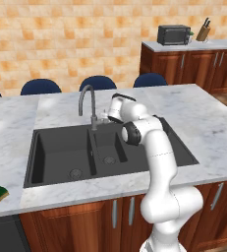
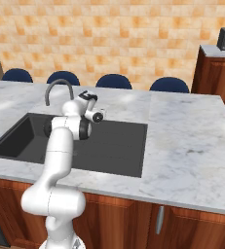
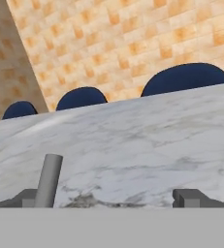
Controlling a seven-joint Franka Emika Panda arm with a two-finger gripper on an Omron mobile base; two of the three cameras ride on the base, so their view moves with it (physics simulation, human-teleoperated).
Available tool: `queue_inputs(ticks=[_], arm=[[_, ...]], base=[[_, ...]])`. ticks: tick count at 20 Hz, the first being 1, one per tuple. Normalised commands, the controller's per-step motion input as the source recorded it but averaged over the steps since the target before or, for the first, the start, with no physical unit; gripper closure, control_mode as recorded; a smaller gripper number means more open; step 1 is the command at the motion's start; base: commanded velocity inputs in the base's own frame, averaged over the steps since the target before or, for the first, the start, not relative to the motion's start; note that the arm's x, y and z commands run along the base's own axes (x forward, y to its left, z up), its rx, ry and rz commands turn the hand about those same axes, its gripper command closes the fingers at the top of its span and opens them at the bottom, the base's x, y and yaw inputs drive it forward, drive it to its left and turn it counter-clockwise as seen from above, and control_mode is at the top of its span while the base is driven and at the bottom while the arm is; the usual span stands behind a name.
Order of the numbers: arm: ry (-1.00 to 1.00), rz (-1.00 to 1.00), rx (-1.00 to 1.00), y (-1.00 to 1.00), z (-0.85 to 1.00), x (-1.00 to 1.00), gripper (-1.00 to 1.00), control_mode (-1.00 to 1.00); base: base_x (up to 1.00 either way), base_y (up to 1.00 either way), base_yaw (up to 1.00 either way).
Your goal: Soak the sponge with water for a few seconds and then drop it inside the sink.
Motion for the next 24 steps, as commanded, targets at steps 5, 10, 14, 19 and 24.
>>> queue_inputs(ticks=[5,10,14,19,24], arm=[[0.04,-0.06,0.0,-0.48,-0.09,0.0,-1.0,-1.0],[0.07,-0.05,0.0,-0.56,-0.2,0.0,-1.0,-1.0],[0.08,-0.05,0.0,-0.59,-0.25,0.0,-1.0,-1.0],[0.06,-0.05,0.0,-0.58,-0.19,0.0,-1.0,-1.0],[0.08,-0.06,0.0,-0.61,-0.21,0.0,-1.0,-1.0]], base=[[0.0,0.0,0.0],[0.0,0.0,0.0],[0.0,0.0,0.0],[0.0,0.0,0.0],[0.0,0.0,0.0]])
